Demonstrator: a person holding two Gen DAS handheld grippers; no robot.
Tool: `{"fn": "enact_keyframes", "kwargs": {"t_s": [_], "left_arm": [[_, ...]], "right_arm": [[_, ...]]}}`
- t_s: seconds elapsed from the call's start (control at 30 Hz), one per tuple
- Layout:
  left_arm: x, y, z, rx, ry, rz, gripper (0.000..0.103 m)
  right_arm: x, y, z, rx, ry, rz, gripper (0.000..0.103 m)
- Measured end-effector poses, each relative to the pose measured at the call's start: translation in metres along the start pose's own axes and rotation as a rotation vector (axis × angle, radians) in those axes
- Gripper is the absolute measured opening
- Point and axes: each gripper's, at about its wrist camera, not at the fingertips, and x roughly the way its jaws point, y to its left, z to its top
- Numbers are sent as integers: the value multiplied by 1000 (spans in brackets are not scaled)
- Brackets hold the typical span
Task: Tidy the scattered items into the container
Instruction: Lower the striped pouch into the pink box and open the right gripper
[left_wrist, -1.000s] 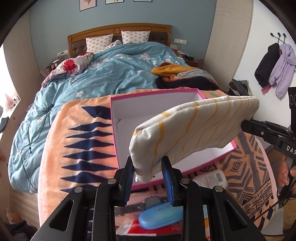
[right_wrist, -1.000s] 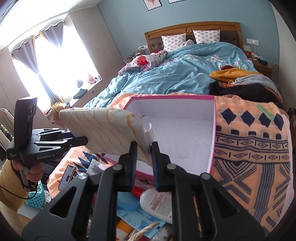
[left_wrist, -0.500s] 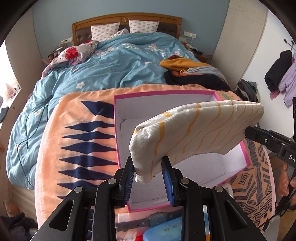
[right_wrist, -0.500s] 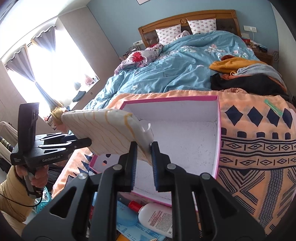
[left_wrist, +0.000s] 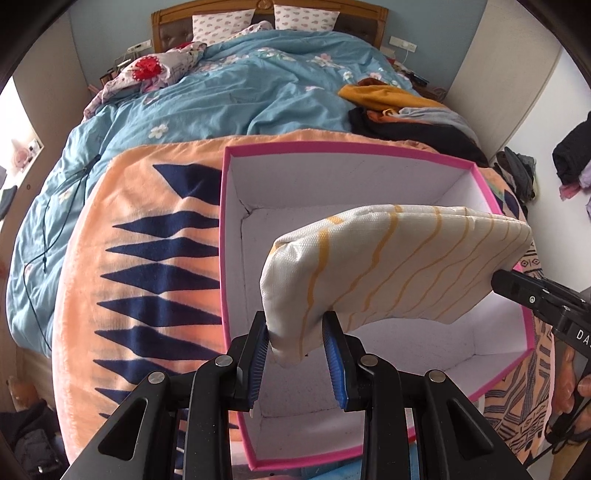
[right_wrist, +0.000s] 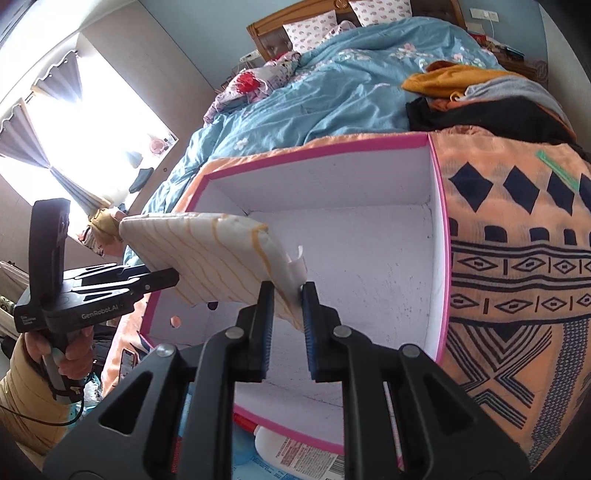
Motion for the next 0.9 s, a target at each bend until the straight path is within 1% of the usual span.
{"fn": "enact_keyframes", "kwargs": {"t_s": [0.4, 0.5, 0.8, 0.9], "left_arm": [[30, -5, 5, -6, 55, 61, 30], [35, -5, 7, -8, 53, 80, 30], [42, -8, 18, -2, 46, 139, 30], [41, -6, 20, -8, 33, 138, 32]], "right_arm": [[33, -19, 5, 65, 77, -23, 17], [43, -23, 8, 80, 98, -30, 17], [61, -20, 19, 65, 123, -109, 18], [67, -19, 23, 56, 132, -145, 18]]}}
